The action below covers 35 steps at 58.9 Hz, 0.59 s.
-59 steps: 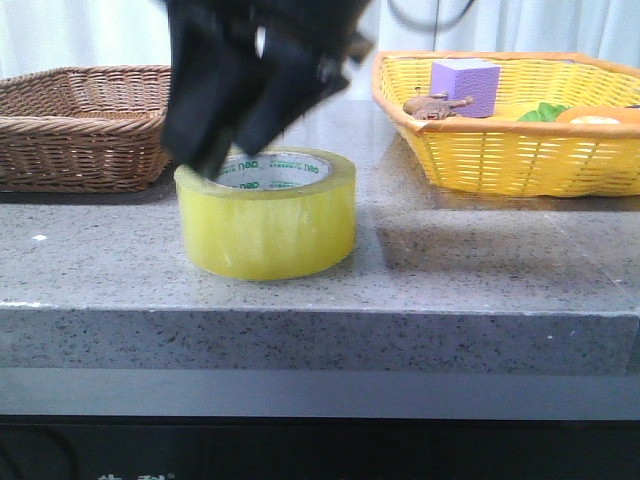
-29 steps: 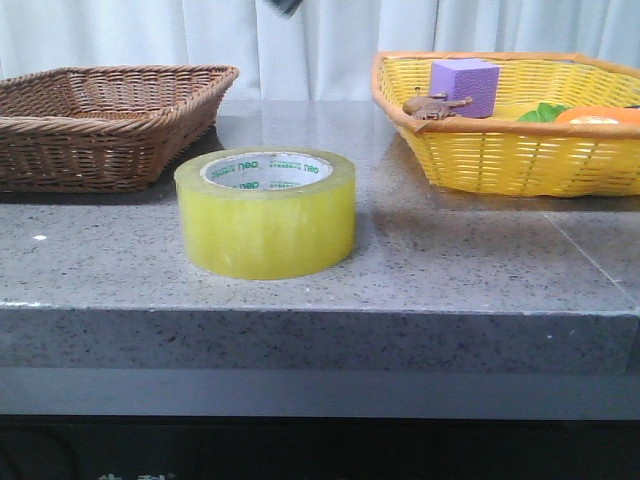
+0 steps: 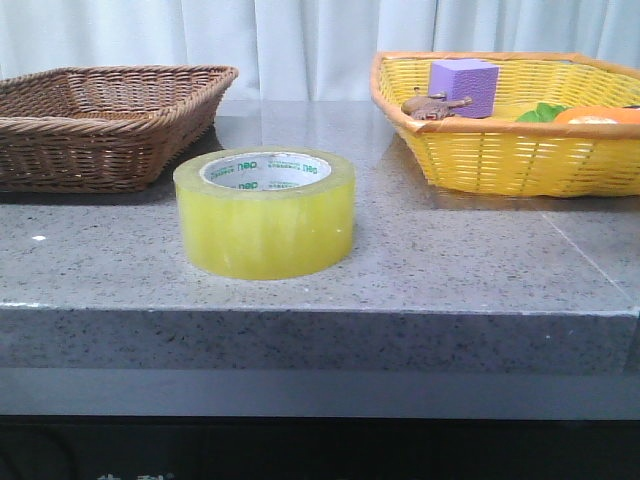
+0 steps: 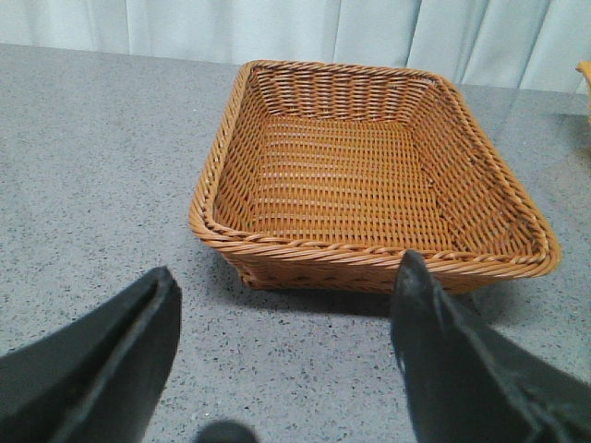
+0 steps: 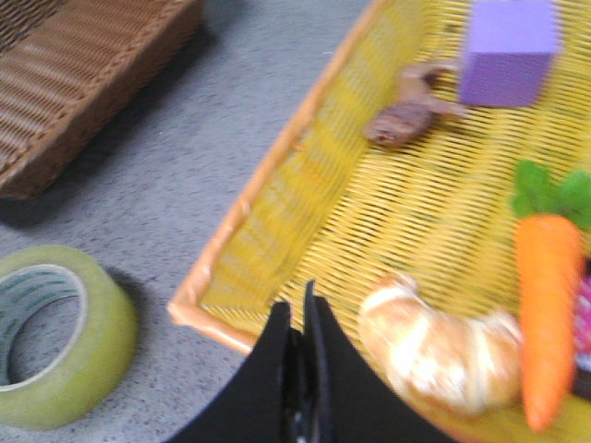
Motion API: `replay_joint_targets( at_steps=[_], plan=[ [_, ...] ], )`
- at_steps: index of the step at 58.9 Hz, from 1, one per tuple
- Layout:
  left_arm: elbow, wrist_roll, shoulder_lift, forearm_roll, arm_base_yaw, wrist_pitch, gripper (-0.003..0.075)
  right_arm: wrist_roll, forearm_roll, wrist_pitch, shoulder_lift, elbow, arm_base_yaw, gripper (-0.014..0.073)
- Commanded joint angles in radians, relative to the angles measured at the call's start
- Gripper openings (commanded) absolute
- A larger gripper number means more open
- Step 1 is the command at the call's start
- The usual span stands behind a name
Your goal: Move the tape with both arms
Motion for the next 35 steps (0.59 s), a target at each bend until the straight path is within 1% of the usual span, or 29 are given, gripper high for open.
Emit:
replay_joint_targets(
  at_steps=[1,5,15,24,35],
  plan=[
    [-0.035,-0.011,0.009,-0.002,0.002,-0.077,0.0474,0.024,0.001,-0.124,-0.109,0.070,-0.017,-0.0079],
    [-0.035,-0.011,0.009,-0.002,0.002,-0.077,0.0474,0.040,-0.022,-0.150,-0.182,0.143,-0.017,-0.0079],
    [-0.035,-0.011,0.009,-0.002,0.002,-0.077,0.0474,0.042,-0.029,-0.221,-0.405,0.336,-0.017,-0.0079],
    [-0.035,-0.011,0.009,-0.002,0.002,-0.075,0.0474,0.042,-0.029,-0.247,-0.622,0.509,-0.017,-0.0079],
    [-0.035,-0.011,0.009,-0.002,0.002,-0.077,0.0474,0.042,-0.022,-0.338,-0.857,0.662,-0.017,-0.0079]
  ],
)
